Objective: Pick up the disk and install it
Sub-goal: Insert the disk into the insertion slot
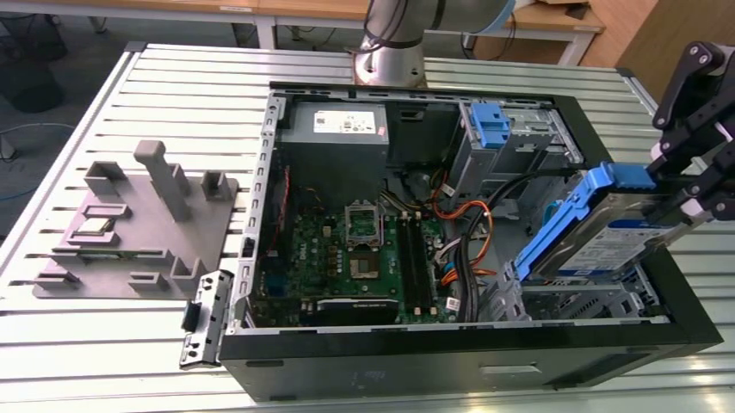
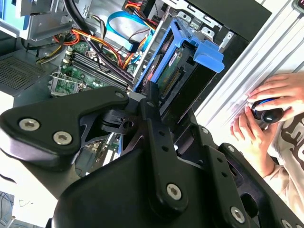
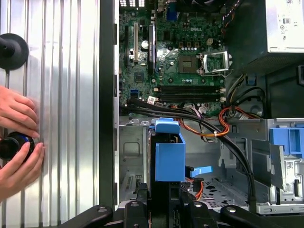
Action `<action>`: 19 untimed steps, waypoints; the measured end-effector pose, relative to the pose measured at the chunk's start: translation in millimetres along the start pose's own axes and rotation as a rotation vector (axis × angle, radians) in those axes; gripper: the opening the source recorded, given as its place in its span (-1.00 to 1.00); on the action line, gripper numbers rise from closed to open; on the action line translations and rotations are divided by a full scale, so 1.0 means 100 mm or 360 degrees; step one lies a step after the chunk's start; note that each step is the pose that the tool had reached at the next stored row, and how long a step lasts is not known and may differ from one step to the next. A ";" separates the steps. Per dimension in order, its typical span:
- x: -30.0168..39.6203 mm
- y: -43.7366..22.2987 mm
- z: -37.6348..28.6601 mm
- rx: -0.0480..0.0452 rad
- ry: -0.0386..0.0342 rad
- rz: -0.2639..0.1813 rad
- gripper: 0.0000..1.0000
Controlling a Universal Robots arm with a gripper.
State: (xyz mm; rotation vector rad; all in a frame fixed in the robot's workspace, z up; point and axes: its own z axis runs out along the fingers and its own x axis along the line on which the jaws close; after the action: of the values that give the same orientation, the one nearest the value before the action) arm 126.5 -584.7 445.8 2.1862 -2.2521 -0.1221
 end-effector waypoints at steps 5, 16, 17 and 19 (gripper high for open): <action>0.002 -0.001 0.026 0.0000 0.0000 0.0000 -0.30; 0.009 -0.009 0.159 0.0000 0.0002 0.0000 -0.30; 0.010 -0.010 0.174 0.0000 0.0002 0.0000 -0.30; 0.011 -0.012 0.208 0.0000 0.0003 0.0000 -0.30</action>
State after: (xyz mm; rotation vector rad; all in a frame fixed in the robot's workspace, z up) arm 126.5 -584.7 424.9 2.1851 -2.2512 -0.1196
